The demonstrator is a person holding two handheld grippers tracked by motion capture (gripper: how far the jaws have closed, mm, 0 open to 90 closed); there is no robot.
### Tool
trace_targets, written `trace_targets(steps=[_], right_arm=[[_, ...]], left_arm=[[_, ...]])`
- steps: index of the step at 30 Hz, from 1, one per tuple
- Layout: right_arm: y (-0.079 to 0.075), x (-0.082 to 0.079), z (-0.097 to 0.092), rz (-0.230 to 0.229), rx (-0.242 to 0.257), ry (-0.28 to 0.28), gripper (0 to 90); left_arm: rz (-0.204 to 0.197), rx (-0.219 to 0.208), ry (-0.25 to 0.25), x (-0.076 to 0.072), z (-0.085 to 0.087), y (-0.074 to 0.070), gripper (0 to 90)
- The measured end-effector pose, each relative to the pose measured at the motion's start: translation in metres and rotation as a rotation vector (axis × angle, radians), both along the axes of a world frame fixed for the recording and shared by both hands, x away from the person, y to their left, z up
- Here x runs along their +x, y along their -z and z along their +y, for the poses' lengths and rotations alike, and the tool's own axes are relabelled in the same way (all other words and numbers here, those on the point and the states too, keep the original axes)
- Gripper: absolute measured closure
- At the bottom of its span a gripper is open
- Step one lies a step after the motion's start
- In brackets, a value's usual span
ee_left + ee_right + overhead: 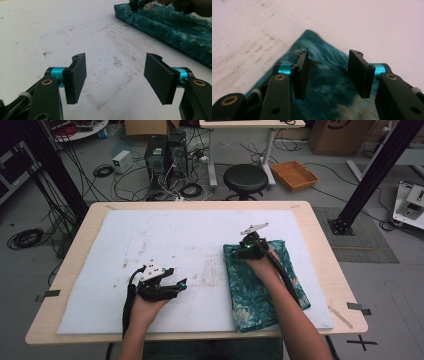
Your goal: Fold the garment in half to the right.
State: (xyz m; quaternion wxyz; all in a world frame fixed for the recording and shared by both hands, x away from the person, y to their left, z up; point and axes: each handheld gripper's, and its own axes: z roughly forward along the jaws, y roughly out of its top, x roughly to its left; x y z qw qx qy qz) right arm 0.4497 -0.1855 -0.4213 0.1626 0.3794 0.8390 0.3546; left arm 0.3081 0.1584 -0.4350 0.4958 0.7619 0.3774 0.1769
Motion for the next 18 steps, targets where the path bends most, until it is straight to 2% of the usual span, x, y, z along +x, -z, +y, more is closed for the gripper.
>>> trace_targets(steps=[4, 8, 10, 13, 18], right_arm=[[-0.012, -0.002, -0.047, -0.053, 0.001, 0.123, 52.6], [-0.006, 0.003, -0.096, -0.035, -0.032, 0.277, 56.1], [0.003, 0.007, -0.112, 0.006, -0.034, 0.314, 63.6], [0.015, 0.012, -0.122, 0.04, -0.049, 0.343, 67.7], [0.016, 0.014, -0.122, 0.002, -0.078, 0.36, 66.2]], left_arm=[[0.005, 0.001, -0.002, 0.0, -0.001, 0.001, 34.7], [0.004, 0.001, 0.0, 0.0, -0.002, 0.001, 34.6], [0.003, 0.002, -0.001, 0.0, -0.003, 0.001, 34.6], [0.003, 0.005, -0.003, 0.001, -0.003, 0.001, 34.7], [0.005, 0.001, -0.007, 0.001, 0.0, 0.002, 34.6]])
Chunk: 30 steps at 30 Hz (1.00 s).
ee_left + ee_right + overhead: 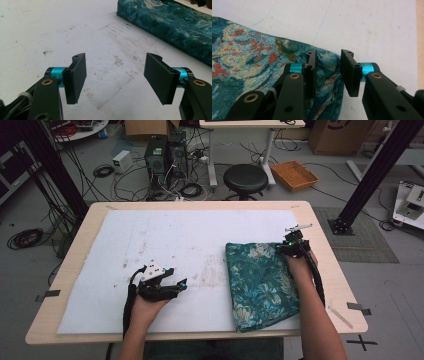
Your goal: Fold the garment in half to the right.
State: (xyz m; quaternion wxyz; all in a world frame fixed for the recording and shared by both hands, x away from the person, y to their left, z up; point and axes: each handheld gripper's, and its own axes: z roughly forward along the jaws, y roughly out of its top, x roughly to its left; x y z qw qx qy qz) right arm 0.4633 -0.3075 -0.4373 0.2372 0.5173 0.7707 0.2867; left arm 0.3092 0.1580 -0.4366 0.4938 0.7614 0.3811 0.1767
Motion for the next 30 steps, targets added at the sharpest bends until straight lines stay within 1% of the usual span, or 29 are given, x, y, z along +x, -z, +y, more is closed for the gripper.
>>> trace_targets(steps=[1, 3, 5, 6, 7, 8, 11, 12, 13, 15, 17, 19, 22, 23, 28, 30], right_arm=[[0.0, 0.0, -0.001, 0.0, 0.001, 0.001, 64.5], [-0.002, -0.002, -0.003, -0.006, 0.031, -0.003, 60.4], [-0.006, -0.006, -0.006, -0.024, 0.06, -0.012, 55.1], [-0.009, -0.009, -0.008, -0.037, 0.087, -0.03, 53.0], [-0.011, -0.013, -0.009, -0.045, 0.114, -0.062, 52.1], [-0.014, -0.017, -0.009, -0.057, 0.124, -0.083, 50.2], [-0.02, -0.031, -0.009, -0.094, 0.126, -0.131, 44.9], [-0.022, -0.036, -0.009, -0.096, 0.131, -0.142, 43.4], [-0.023, -0.042, -0.009, -0.112, 0.13, -0.153, 41.9], [-0.025, -0.05, -0.01, -0.124, 0.128, -0.166, 39.2], [-0.026, -0.058, -0.012, -0.134, 0.123, -0.184, 37.5], [-0.028, -0.065, -0.014, -0.145, 0.125, -0.191, 35.2], [-0.034, -0.073, -0.018, -0.162, 0.139, -0.194, 33.1], [-0.036, -0.074, -0.02, -0.172, 0.142, -0.198, 33.0], [-0.047, -0.082, -0.026, -0.189, 0.156, -0.195, 31.6], [-0.052, -0.084, -0.027, -0.201, 0.17, -0.2, 31.2]], left_arm=[[-0.001, 0.001, -0.001, 0.0, 0.001, 0.0, 34.6], [-0.002, 0.002, -0.004, 0.001, 0.003, 0.0, 34.6], [-0.002, 0.003, -0.009, 0.001, 0.005, 0.0, 34.7], [-0.002, 0.003, -0.012, 0.002, 0.006, 0.0, 34.7], [-0.005, 0.006, -0.016, 0.002, 0.008, -0.001, 34.6], [-0.007, 0.012, -0.018, 0.002, 0.009, -0.001, 34.6], [-0.018, 0.002, -0.031, 0.002, 0.014, -0.004, 34.3], [-0.024, 0.002, -0.034, 0.002, 0.016, -0.006, 34.3], [-0.028, 0.006, -0.034, 0.002, 0.017, -0.007, 34.1], [-0.042, 0.005, -0.04, 0.002, 0.021, -0.011, 33.7], [-0.047, 0.002, -0.047, 0.002, 0.025, -0.013, 33.6], [-0.049, 0.002, -0.056, 0.005, 0.028, -0.014, 33.3], [-0.048, 0.024, -0.067, 0.009, 0.032, -0.017, 32.5], [-0.05, 0.022, -0.066, 0.009, 0.034, -0.019, 32.3], [-0.07, 0.019, -0.071, 0.011, 0.039, -0.028, 31.7], [-0.079, 0.012, -0.068, 0.012, 0.041, -0.032, 31.3]])
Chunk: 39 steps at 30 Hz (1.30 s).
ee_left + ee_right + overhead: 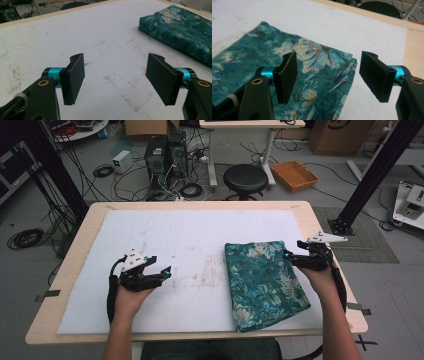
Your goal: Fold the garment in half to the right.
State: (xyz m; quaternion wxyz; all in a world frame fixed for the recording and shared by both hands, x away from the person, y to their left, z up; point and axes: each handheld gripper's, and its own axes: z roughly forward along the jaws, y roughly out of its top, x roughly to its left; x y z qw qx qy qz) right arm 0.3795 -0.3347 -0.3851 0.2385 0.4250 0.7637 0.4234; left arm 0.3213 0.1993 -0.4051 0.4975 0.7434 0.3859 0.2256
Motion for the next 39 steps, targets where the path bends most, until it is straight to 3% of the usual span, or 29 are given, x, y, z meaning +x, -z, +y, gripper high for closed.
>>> trace_targets(steps=[10, 17, 21, 24, 27, 32, 39], right_arm=[[-0.011, -0.003, 0.011, -0.016, 0.014, -0.046, 28.1], [-0.005, -0.004, 0.022, -0.007, 0.023, -0.103, 26.8], [0.001, -0.002, 0.029, 0.014, 0.031, -0.148, 25.2], [0.005, -0.002, 0.033, 0.016, 0.041, -0.195, 24.5], [0.011, -0.002, 0.033, 0.021, 0.039, -0.213, 24.4], [0.022, -0.004, 0.028, 0.04, 0.037, -0.195, 24.4], [0.025, -0.007, 0.024, 0.044, 0.043, -0.182, 24.4]], left_arm=[[-0.011, 0.003, 0.037, 0.007, 0.002, -0.009, 29.7], [-0.002, 0.001, 0.105, 0.014, 0.002, -0.014, 28.9], [0.003, -0.032, 0.153, 0.015, 0.004, -0.013, 28.2], [0.005, -0.018, 0.169, 0.014, 0.003, -0.012, 28.2], [0.02, -0.007, 0.162, 0.015, 0.003, -0.008, 28.2], [0.035, -0.006, 0.14, 0.015, 0.003, -0.001, 28.2], [0.035, 0.007, 0.139, 0.015, -0.002, 0.0, 28.2]])
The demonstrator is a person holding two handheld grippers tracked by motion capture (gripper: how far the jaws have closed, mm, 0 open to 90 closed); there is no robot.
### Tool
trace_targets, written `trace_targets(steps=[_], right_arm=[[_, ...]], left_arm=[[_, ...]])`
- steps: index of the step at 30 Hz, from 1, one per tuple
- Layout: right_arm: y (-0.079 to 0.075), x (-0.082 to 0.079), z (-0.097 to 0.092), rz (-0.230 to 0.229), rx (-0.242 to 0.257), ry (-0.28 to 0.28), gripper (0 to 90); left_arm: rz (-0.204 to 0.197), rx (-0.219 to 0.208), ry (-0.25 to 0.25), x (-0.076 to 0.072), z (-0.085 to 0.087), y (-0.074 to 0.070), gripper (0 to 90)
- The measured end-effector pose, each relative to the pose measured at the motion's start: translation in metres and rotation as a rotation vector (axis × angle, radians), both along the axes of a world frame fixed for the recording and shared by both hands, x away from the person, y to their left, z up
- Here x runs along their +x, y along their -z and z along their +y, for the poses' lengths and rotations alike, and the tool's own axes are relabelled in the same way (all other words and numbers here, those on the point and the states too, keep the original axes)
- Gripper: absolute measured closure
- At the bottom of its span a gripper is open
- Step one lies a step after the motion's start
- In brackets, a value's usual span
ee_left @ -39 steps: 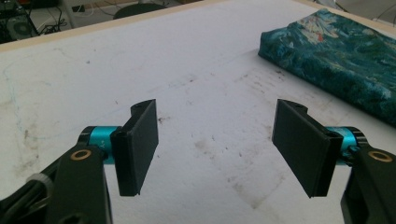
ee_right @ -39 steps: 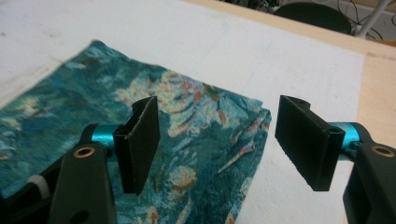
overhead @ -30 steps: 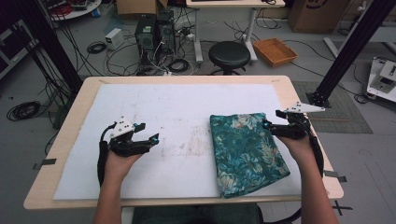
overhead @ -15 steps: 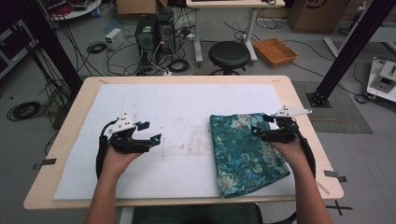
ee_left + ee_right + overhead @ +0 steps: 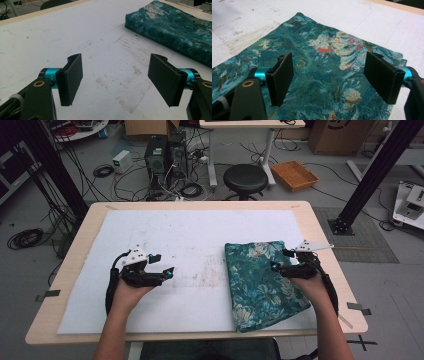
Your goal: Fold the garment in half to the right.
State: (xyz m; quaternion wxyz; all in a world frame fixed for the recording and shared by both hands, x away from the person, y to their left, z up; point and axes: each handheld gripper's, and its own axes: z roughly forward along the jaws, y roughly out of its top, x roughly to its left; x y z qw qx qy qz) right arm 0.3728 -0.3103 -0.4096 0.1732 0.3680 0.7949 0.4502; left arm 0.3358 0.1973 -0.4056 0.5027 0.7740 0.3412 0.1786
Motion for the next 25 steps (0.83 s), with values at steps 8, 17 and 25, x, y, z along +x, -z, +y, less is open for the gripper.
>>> trace_targets(steps=[8, 17, 25], right_arm=[[0.0032, 0.0006, 0.0005, 0.004, 0.002, 0.004, 24.4], [0.0049, 0.0011, 0.0023, 0.008, -0.002, 0.0, 24.4], [0.0055, 0.0017, 0.004, 0.012, -0.008, 0.004, 24.4]], left_arm=[[0.004, 0.014, 0.001, 0.0011, -0.0025, 0.0009, 28.2], [0.004, 0.016, 0.0, 0.0005, -0.0047, 0.0008, 28.2], [0.009, 0.015, -0.007, 0.0009, -0.0038, 0.0043, 28.2]])
